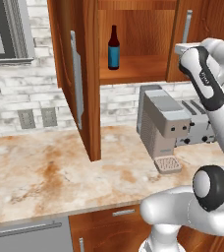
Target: Open the cabinet directly in front. Then move the beer and the cup to the dining counter with the candle on it.
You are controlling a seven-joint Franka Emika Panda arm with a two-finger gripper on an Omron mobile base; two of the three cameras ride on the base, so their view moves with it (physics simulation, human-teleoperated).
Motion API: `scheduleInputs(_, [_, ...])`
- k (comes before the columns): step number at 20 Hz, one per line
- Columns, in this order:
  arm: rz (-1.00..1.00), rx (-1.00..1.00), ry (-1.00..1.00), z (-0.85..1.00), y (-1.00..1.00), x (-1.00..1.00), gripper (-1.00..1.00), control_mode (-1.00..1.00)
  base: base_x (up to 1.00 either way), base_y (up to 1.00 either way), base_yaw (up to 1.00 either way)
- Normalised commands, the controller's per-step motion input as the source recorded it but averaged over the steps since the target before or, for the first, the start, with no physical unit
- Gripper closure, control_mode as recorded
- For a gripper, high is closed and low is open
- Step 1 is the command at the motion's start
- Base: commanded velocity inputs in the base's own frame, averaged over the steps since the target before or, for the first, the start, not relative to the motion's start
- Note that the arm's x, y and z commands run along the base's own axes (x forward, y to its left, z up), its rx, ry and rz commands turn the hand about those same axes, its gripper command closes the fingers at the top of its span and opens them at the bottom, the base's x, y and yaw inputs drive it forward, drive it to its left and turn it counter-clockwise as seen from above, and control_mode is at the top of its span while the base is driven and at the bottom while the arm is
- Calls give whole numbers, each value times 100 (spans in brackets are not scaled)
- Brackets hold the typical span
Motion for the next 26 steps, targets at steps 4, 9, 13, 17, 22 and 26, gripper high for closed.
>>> scheduleInputs(4, [1, 0, 3, -17, 4, 61, 100, -100, 0, 0, 0])
scheduleInputs(9, [0, 0, 0, 0, -8, -8, 100, -100, 0, 0, 0])
scheduleInputs(13, [-1, 6, 0, 13, -55, -56, 100, -100, 0, 0, 0])
scheduleInputs(17, [-1, 8, -3, 16, -65, -68, 100, -100, 0, 0, 0])
scheduleInputs(22, [0, 11, -8, 31, -67, -59, 100, -100, 0, 0, 0])
scheduleInputs(26, [0, 12, -9, 38, -72, -63, 100, -100, 0, 0, 0])
